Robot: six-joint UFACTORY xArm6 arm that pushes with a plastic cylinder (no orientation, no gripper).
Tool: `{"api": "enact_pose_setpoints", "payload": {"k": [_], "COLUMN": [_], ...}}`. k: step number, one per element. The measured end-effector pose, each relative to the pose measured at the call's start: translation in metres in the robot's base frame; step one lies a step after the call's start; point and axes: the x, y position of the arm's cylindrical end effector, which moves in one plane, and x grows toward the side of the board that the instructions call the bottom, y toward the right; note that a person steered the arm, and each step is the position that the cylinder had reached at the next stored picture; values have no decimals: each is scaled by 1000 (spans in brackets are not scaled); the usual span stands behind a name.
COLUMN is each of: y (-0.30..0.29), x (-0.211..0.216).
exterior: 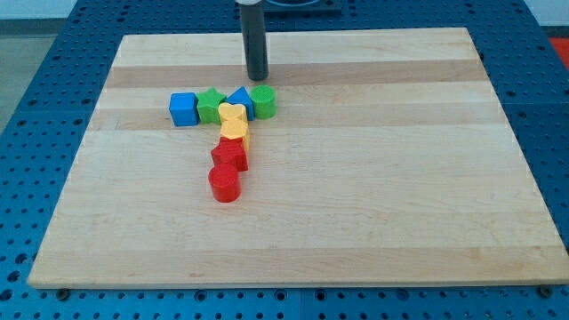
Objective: Slightly move the green circle downwards
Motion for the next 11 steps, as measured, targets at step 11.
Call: {"api": "enact_pose_setpoints", "payload": {"k": [11], "y": [31], "x": [30]}}
